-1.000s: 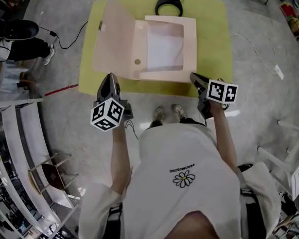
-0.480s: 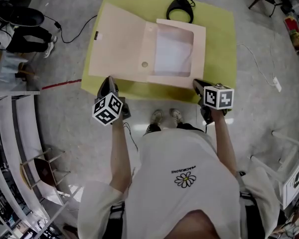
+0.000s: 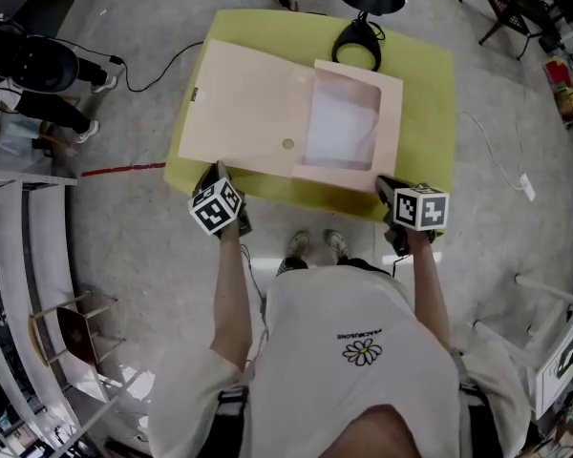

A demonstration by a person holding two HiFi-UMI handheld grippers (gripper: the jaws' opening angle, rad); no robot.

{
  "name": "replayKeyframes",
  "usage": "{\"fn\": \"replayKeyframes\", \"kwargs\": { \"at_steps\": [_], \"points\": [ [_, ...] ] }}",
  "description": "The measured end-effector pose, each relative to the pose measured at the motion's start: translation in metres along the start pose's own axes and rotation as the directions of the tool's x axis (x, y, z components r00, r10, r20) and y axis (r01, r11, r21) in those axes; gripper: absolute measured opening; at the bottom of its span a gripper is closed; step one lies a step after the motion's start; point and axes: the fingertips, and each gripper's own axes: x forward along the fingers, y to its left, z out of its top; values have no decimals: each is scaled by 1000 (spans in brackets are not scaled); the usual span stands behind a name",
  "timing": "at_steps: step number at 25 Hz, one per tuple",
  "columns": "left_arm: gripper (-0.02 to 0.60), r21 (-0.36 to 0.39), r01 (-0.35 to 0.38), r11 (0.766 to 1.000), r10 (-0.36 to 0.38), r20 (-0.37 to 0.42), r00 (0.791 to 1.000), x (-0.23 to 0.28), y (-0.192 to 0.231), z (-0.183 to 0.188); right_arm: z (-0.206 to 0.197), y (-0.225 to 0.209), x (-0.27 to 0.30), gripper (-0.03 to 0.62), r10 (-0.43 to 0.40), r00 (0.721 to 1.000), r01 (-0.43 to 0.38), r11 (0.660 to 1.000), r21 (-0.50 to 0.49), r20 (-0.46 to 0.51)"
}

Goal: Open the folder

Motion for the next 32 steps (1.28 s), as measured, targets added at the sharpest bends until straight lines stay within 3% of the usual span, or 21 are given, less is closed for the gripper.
{"fn": "replayKeyframes", "kwargs": {
  "at_steps": [3,5,7,10,12,17,20,22,24,26,28,30,32],
  "points": [
    [37,71,-55,996,59,-65,996,11,4,-11,-1,-2,-1,6,-24,1000,24,1000,-16,-4],
    [41,92,-62,994,72,-114,991,16,6,-18,0,-3,-1,6,-37,999,37,999,-28,0],
    [37,165,-60,984,87,-165,982,19,9,-21,0,0,-1,6,-36,999,36,999,-39,4],
    [15,360,-49,932,136,-220,966,22,7,-27,2,3,-2,6,-34,999,35,998,-43,10],
    [14,412,-55,910,159,-223,962,23,5,-27,3,3,-2,6,-34,999,35,999,-37,17],
    [14,424,-52,904,160,-223,962,24,4,-27,2,0,-3,6,-37,999,38,999,-28,22],
    [14,394,-30,919,148,-272,951,23,5,-28,1,1,-4,6,-49,999,49,999,-23,13],
    [14,365,-26,930,140,-291,946,18,3,-21,1,3,-6,6,-78,997,77,995,-60,-10],
    [14,344,-29,939,125,-259,958,8,-2,-6,7,4,-13,6,-116,993,114,985,-128,-7],
    [14,305,10,952,59,-217,974,-11,-18,15,19,6,-26,6,-132,991,134,976,-172,26],
    [14,247,108,963,-65,-178,982,-39,-45,37,37,9,-42,6,-128,989,141,971,-192,76],
    [14,226,196,954,-175,-111,978,-68,-76,64,58,13,-58,6,-120,983,146,967,-207,137],
    [14,259,229,938,-238,2,971,-94,-103,97,81,18,-77,6,-116,972,162,961,-224,206]
  ]
}}
